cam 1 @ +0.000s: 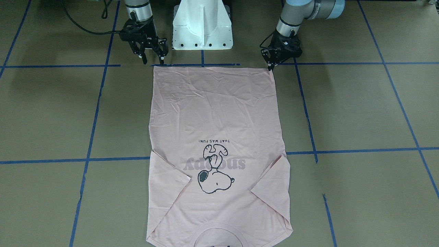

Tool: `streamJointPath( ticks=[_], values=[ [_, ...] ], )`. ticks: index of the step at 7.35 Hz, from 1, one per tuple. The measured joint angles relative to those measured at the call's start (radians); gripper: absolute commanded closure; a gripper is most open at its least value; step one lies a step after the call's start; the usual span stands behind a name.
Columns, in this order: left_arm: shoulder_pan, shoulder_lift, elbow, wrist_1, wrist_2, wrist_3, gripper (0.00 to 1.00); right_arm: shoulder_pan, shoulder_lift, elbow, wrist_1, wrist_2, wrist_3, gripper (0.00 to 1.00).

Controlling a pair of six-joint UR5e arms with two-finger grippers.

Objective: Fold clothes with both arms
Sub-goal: 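Grasp the hem corners with both grippers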

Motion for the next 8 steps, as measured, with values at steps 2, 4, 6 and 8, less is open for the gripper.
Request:
streamJointPath(
  ticks=[2, 4, 6, 8],
  values=[
    [0.000, -0.002, 0.000, -0.001, 0.000, 0.000, 1.00, -0.017, 0.004, -0.030, -0.001, -0.017, 0.002, 0.39],
    [0.000, -0.003, -0.001, -0.001, 0.000, 0.000, 1.00, -0.029, 0.009, -0.047, 0.000, -0.035, 0.004, 0.43],
    [0.000, -0.003, -0.005, -0.001, 0.000, 0.000, 1.00, -0.039, 0.016, -0.060, 0.000, -0.047, 0.004, 0.45],
    [0.000, -0.002, -0.009, -0.001, 0.001, 0.000, 1.00, -0.044, 0.018, -0.069, -0.001, -0.050, 0.007, 0.49]
  ],
)
